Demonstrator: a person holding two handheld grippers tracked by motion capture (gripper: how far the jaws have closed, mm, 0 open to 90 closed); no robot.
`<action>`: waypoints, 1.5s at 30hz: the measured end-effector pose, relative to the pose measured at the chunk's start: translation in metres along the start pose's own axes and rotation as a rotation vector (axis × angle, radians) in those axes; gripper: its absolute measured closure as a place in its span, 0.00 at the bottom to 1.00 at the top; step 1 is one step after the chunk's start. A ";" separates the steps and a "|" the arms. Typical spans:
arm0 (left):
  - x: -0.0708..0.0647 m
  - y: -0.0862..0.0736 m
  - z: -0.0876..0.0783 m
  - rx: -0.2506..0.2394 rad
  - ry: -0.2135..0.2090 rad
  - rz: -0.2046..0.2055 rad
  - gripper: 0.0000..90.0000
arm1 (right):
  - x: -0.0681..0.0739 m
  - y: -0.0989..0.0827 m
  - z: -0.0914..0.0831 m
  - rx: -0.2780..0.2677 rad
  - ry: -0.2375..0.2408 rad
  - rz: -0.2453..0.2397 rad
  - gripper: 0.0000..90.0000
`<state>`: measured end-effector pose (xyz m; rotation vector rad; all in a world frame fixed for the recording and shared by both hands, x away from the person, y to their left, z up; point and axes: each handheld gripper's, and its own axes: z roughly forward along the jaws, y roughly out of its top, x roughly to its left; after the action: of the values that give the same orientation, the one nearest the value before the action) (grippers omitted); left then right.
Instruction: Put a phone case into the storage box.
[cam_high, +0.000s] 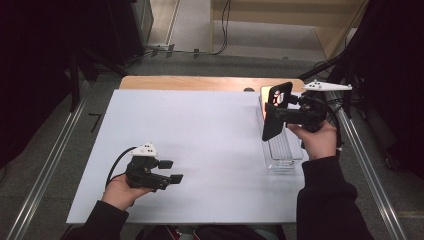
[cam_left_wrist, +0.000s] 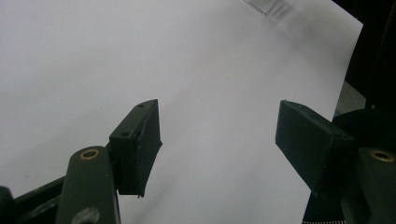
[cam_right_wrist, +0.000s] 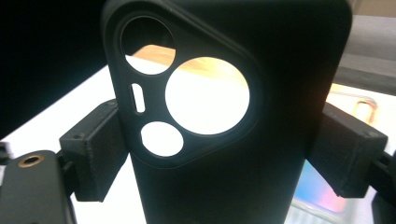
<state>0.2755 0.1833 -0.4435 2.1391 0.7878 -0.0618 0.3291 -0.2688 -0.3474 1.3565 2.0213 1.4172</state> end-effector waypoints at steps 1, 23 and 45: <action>-0.001 0.000 -0.001 -0.002 -0.001 -0.001 0.35 | -0.003 0.000 -0.001 -0.003 -0.010 0.005 0.13; -0.004 -0.001 -0.005 -0.019 0.022 0.003 0.35 | -0.049 -0.019 0.040 0.026 -0.275 0.105 0.13; -0.003 -0.002 -0.001 -0.009 0.014 0.002 0.35 | -0.079 -0.027 0.110 0.105 -0.381 0.161 0.13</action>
<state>0.2719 0.1831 -0.4432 2.1343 0.7925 -0.0427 0.4315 -0.2763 -0.4395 1.7175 1.7890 1.0226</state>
